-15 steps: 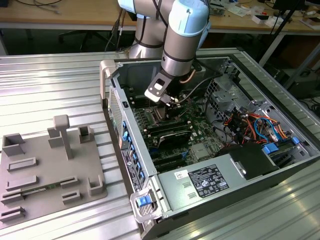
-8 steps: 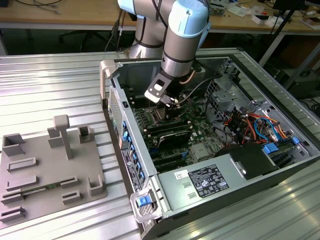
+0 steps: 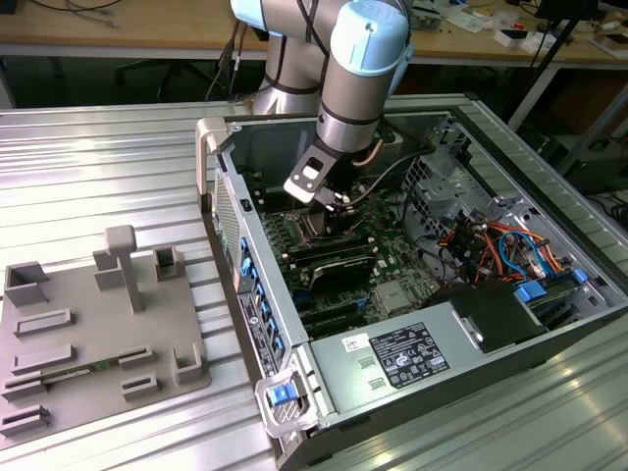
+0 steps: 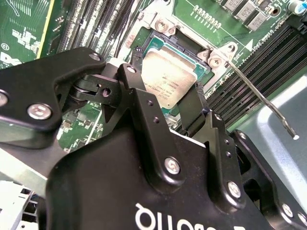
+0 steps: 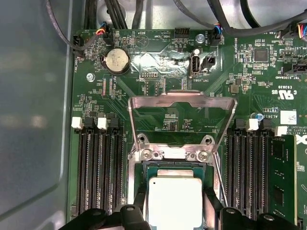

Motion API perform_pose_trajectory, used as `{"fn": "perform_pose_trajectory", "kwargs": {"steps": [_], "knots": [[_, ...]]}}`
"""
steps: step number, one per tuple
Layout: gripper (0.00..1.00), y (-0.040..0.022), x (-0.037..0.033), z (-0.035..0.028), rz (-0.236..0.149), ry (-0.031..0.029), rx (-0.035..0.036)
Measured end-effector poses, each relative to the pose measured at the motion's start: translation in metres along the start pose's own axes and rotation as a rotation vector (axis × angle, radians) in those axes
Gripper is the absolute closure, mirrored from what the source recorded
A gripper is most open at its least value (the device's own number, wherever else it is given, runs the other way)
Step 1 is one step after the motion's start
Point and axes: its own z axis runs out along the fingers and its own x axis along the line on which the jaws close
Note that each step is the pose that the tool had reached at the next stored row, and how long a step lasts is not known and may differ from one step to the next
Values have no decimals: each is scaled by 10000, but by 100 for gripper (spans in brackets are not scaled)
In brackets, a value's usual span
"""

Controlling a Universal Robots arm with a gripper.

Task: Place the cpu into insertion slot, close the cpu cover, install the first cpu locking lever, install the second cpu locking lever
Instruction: 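Place the cpu into insertion slot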

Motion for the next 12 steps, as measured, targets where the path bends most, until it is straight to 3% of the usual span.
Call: {"fn": "perform_pose_trajectory", "kwargs": {"steps": [12], "knots": [[45,1,1,13,50,1,-1]]}}
